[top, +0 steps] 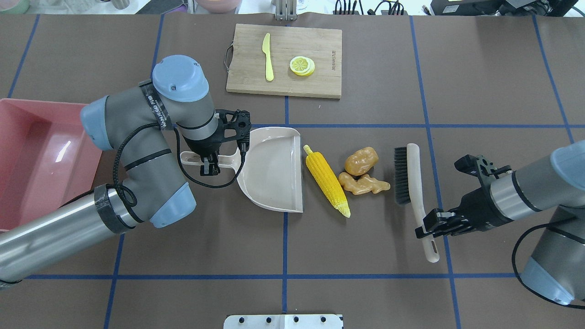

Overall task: Sweep and dump trash into bin
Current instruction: 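Sweep the yellow corn into the dustpan with the brush in the right gripper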

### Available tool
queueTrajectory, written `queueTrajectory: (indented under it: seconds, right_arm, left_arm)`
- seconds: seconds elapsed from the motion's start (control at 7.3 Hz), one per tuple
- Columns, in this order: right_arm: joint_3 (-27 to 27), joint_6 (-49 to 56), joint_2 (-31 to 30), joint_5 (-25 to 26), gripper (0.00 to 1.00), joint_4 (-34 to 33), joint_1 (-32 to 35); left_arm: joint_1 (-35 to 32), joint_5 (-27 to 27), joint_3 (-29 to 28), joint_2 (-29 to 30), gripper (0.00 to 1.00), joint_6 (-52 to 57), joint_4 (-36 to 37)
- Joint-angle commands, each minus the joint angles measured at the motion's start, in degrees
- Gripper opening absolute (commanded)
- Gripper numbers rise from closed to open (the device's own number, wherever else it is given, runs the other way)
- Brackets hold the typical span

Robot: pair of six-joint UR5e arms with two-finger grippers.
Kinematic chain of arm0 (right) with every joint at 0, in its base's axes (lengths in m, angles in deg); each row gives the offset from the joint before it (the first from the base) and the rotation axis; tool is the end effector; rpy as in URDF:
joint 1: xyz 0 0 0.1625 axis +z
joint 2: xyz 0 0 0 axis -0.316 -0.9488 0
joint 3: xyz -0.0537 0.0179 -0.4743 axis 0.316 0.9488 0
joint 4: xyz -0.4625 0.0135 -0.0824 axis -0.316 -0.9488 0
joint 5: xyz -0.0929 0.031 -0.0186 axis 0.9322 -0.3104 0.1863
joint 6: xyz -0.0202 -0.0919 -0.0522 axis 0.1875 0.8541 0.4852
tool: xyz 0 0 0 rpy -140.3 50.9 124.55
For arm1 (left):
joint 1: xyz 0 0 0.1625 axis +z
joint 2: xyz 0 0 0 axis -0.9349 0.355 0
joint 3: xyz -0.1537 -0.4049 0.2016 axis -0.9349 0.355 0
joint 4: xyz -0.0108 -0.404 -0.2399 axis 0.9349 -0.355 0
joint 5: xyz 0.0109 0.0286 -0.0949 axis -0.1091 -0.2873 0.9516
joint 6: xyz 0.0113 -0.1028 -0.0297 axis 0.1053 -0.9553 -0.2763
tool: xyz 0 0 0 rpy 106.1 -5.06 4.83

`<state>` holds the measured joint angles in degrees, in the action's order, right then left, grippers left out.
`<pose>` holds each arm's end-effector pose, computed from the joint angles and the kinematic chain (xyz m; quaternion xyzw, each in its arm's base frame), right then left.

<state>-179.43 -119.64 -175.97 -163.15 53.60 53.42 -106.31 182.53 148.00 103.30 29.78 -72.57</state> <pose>-0.3953 -0.3490 0.4677 -0.0859 -0.5964 -0.0358 0.7973 0.5738 -0.5370 0.2711 0.2392 0.2950 0.6502 0.6580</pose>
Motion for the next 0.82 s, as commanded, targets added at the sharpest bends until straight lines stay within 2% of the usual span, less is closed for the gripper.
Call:
queueTrajectory:
  seconds: [0.0,0.27,0.68]
  right_arm:
    - [1.0,-1.7,1.5,2.5,0.0,0.1,-3.7]
    - [1.2,-1.7,0.8,2.5,0.0,0.1,-3.4]
    - [1.3,-1.7,0.8,2.9,0.0,0.0,-3.6]
  left_arm:
    - [0.0,-1.4,0.1,-0.1,0.0,-0.8,-0.4]
    - [0.1,-4.2,0.4,-0.1,0.0,-1.8,-1.5]
    - [0.1,-4.3,0.3,0.1,0.0,-1.8,-1.5]
